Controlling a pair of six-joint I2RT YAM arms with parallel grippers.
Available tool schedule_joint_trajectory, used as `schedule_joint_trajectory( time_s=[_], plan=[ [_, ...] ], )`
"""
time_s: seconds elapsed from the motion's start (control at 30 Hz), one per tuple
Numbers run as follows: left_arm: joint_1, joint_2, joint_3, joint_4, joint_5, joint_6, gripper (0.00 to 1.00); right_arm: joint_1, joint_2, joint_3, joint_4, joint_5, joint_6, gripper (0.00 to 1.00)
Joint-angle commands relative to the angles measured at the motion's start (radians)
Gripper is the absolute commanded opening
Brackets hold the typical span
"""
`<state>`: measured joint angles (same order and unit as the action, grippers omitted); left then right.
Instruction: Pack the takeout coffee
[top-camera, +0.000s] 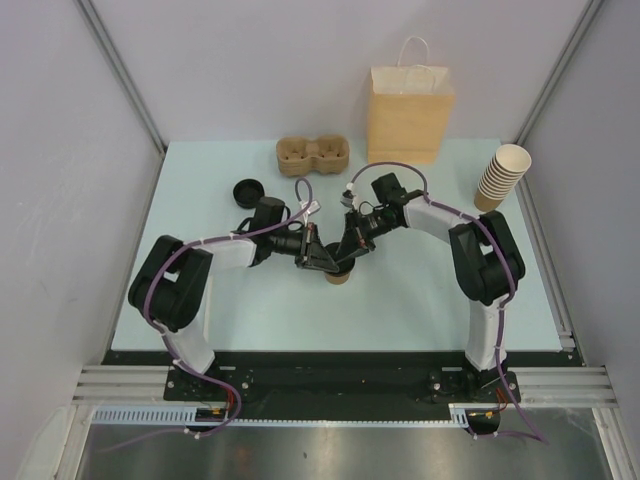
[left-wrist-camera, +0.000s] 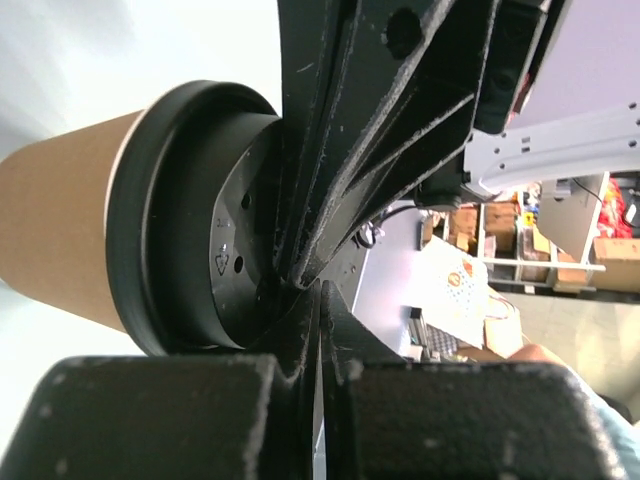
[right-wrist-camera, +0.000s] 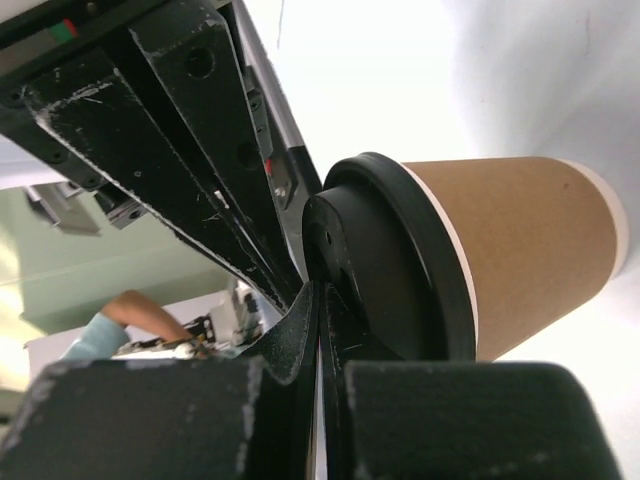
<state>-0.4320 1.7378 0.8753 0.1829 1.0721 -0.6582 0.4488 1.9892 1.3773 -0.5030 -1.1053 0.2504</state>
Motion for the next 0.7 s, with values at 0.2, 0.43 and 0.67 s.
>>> schedule_joint_trajectory(
  time_s=[0.2,0.43,0.67],
  plan=[
    [0.032,0.117,-0.01,0.029,-0.051,-0.014,0.0,-0.033,0.115,-0.07,0.034,0.033,-0.04,0.0],
    [0.052,0.178,-0.016,0.055,-0.029,-0.046,0.0,-0.036,0.164,-0.069,0.04,0.018,-0.011,0.0],
    [0.075,0.233,-0.018,0.047,-0.028,-0.061,0.0,-0.047,0.172,-0.069,0.041,0.024,0.016,0.0]
  ],
)
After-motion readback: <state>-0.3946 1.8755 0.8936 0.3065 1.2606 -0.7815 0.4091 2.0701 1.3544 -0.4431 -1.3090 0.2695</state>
